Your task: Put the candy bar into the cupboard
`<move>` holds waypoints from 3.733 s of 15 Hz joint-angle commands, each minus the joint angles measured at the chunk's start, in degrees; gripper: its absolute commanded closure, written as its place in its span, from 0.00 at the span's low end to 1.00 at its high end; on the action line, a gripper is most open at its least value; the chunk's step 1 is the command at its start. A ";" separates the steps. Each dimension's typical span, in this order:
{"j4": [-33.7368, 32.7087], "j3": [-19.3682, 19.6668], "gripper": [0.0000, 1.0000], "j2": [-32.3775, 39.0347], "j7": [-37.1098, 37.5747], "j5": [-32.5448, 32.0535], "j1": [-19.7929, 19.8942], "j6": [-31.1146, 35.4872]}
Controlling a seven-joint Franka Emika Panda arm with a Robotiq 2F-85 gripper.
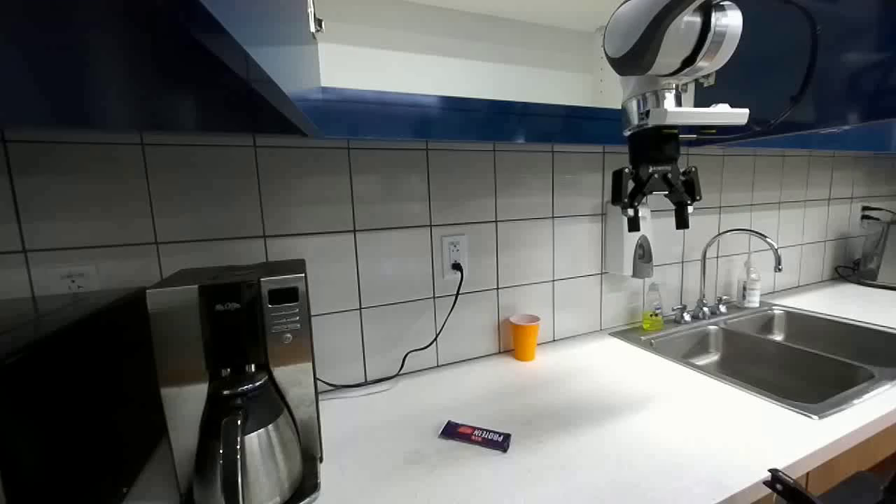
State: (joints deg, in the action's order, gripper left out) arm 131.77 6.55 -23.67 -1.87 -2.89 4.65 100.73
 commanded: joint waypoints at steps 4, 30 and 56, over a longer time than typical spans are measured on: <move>0.63 -1.02 0.00 0.57 -0.46 -1.00 -0.10 0.93; 11.91 -8.12 0.00 26.31 -20.91 -2.08 -10.40 34.37; -1.63 -11.82 0.00 46.00 -16.02 -7.72 -11.12 41.92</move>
State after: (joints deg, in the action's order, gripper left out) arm 131.17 -5.25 21.91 -20.57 -9.18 -6.88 142.13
